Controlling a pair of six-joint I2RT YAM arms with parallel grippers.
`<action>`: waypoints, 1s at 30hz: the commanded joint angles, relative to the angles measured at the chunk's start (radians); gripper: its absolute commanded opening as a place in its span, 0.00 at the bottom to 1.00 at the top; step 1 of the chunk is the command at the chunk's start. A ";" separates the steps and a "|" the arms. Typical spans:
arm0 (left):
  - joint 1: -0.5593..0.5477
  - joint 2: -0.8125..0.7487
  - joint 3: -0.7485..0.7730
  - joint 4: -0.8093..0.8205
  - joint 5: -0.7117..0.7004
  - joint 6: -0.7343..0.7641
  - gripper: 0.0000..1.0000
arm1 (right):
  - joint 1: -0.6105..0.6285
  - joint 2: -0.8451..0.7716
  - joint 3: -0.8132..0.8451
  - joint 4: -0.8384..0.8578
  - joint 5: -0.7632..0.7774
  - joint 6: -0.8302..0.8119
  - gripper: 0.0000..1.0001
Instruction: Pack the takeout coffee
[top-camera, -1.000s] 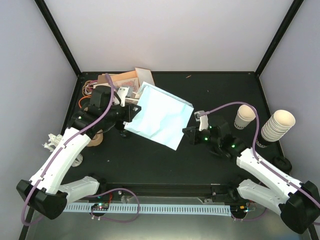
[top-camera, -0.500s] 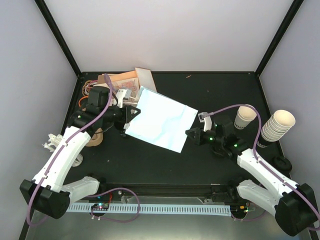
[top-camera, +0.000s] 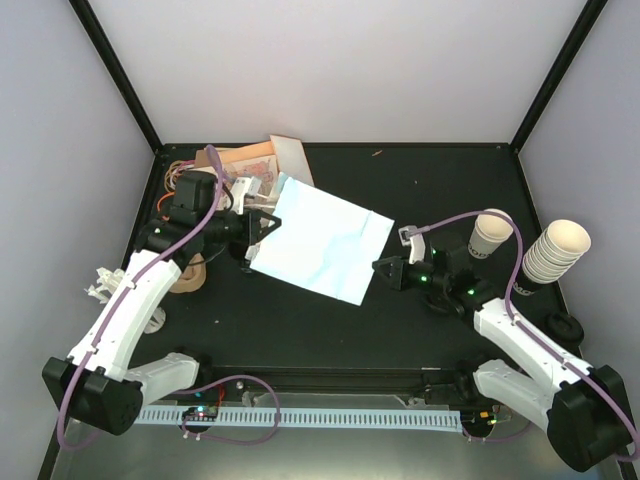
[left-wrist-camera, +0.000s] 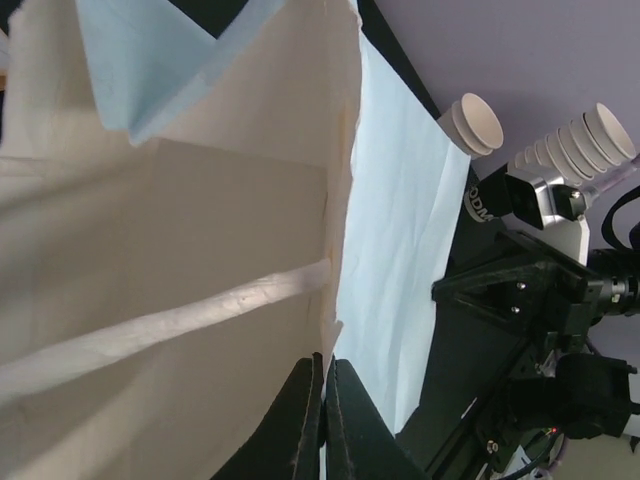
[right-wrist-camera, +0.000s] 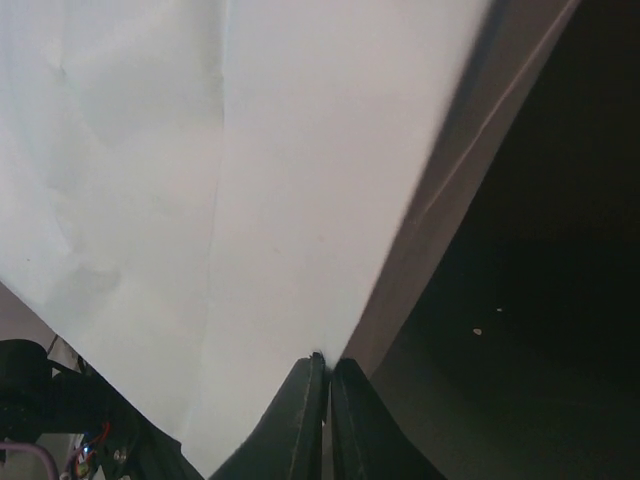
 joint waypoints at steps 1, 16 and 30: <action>0.020 -0.003 0.017 0.039 0.029 0.000 0.02 | -0.024 0.011 -0.024 0.012 0.014 0.008 0.08; -0.007 0.034 -0.003 0.077 0.132 -0.017 0.02 | -0.025 0.031 -0.012 0.021 0.013 -0.022 0.16; -0.120 0.037 0.124 -0.069 -0.073 0.016 0.02 | -0.025 0.091 0.015 0.057 -0.009 -0.014 0.22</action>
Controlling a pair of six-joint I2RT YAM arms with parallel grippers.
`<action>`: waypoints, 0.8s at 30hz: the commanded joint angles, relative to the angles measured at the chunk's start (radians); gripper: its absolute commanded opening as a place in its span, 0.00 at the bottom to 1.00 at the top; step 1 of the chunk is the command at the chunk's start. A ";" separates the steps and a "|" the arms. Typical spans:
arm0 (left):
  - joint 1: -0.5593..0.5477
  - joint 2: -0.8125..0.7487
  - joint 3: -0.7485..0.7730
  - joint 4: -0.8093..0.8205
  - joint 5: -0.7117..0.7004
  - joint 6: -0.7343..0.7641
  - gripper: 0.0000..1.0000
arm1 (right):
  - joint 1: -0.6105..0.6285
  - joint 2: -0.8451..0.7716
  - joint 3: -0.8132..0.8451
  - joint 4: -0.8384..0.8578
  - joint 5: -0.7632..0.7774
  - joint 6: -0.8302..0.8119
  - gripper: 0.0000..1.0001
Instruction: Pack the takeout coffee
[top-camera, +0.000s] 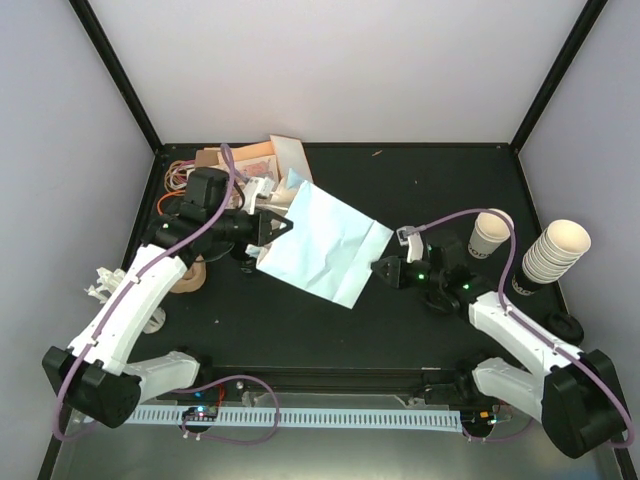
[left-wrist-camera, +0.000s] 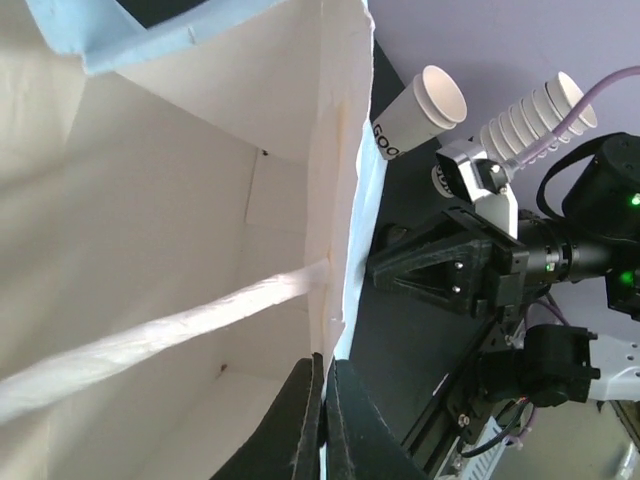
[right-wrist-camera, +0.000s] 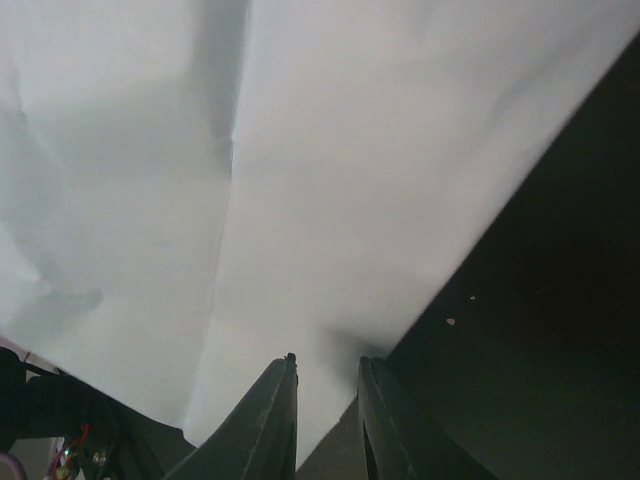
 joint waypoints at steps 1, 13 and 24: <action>-0.094 0.003 0.120 -0.107 -0.172 0.035 0.02 | -0.006 0.030 0.012 0.050 -0.012 0.000 0.22; -0.301 0.083 0.299 -0.291 -0.534 0.041 0.02 | -0.006 0.165 0.013 0.142 -0.051 0.054 0.24; -0.426 0.147 0.415 -0.417 -0.770 0.024 0.02 | 0.018 0.267 -0.002 0.254 -0.066 0.111 0.25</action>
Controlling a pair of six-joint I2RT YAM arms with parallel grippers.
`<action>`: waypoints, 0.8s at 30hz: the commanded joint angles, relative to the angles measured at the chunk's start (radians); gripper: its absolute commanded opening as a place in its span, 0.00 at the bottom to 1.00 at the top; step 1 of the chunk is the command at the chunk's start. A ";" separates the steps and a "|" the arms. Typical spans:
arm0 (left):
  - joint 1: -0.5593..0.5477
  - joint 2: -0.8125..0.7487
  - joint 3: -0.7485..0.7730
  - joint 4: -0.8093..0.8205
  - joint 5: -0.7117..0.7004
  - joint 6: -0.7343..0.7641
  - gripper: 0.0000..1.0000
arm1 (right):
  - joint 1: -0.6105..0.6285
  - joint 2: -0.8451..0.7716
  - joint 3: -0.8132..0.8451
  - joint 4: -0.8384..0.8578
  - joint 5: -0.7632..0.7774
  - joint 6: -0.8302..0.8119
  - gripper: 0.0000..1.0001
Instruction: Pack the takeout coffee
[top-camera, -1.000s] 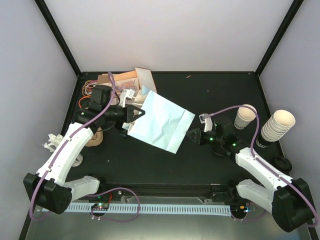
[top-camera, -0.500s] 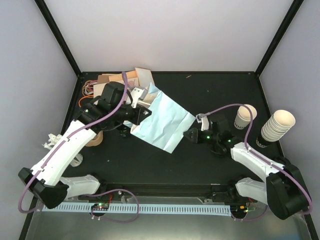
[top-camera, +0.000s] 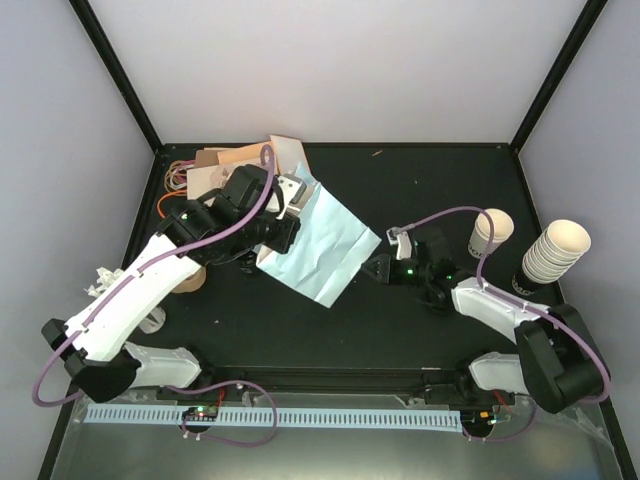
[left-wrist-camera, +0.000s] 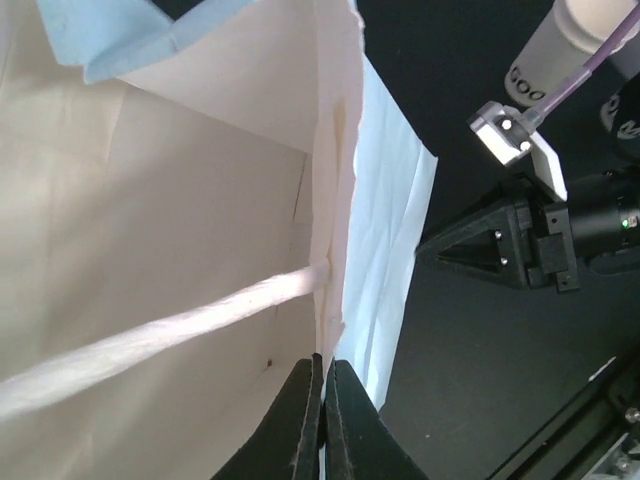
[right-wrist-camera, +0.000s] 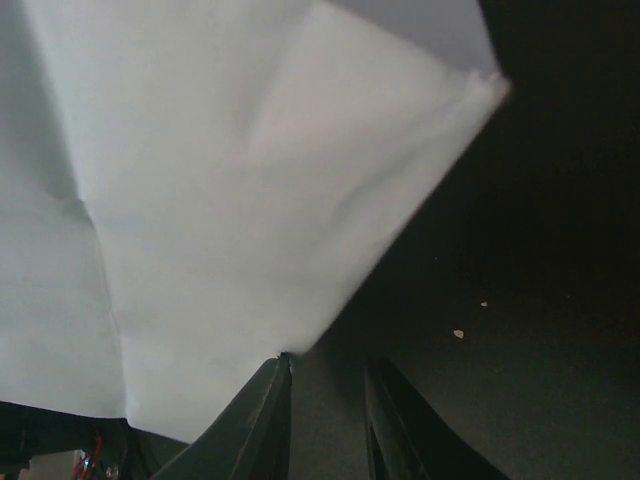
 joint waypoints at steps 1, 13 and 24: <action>-0.054 0.050 0.075 -0.087 -0.157 -0.006 0.02 | 0.016 0.050 -0.001 0.093 -0.014 0.037 0.25; -0.160 0.187 0.150 -0.117 -0.172 -0.052 0.02 | 0.069 0.185 0.045 0.130 0.033 0.047 0.25; -0.186 0.247 0.185 -0.087 -0.090 -0.067 0.55 | 0.072 0.179 0.058 0.010 0.167 0.009 0.24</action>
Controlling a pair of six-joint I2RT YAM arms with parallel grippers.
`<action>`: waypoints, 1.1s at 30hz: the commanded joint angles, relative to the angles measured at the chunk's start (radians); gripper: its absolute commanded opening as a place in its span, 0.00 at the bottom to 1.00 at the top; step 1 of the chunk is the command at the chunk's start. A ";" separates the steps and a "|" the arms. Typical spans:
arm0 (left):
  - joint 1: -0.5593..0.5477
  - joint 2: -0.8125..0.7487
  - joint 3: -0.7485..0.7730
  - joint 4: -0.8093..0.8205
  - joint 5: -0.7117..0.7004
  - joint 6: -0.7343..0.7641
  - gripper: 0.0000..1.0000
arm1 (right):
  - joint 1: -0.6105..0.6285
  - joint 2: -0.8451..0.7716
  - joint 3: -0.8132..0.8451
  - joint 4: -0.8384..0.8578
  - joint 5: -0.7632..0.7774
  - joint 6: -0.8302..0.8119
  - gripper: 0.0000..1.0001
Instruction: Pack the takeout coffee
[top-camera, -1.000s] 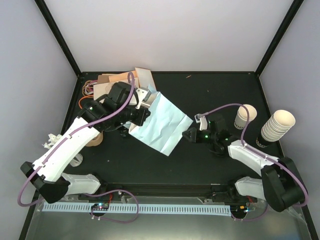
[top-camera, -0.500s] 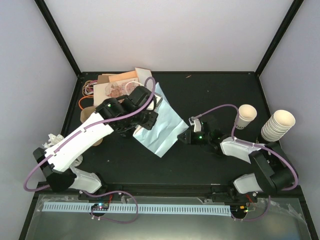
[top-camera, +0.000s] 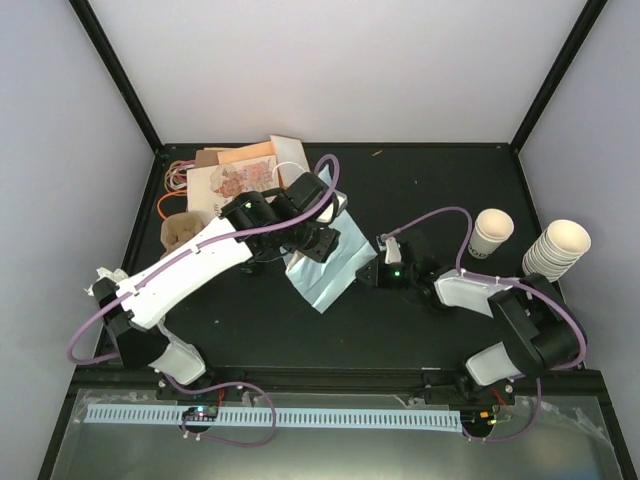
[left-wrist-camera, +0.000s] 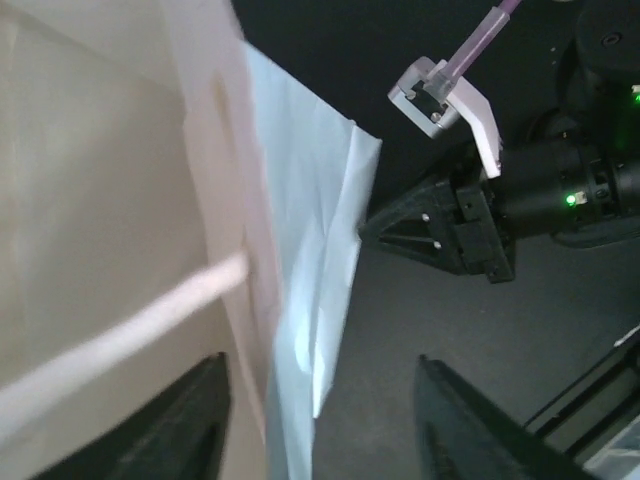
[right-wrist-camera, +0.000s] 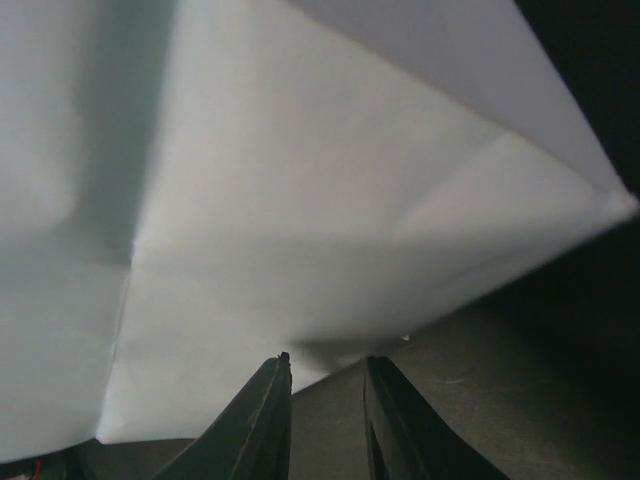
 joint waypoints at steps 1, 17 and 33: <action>-0.009 -0.005 0.048 0.010 0.050 0.000 0.60 | 0.006 -0.052 0.024 -0.070 0.114 -0.038 0.25; -0.003 -0.161 0.063 0.139 0.147 0.068 0.80 | 0.006 -0.406 0.015 -0.347 0.386 -0.093 0.26; 0.201 -0.368 0.000 0.109 0.125 0.051 0.96 | -0.002 -0.554 0.212 -0.575 0.420 -0.117 0.45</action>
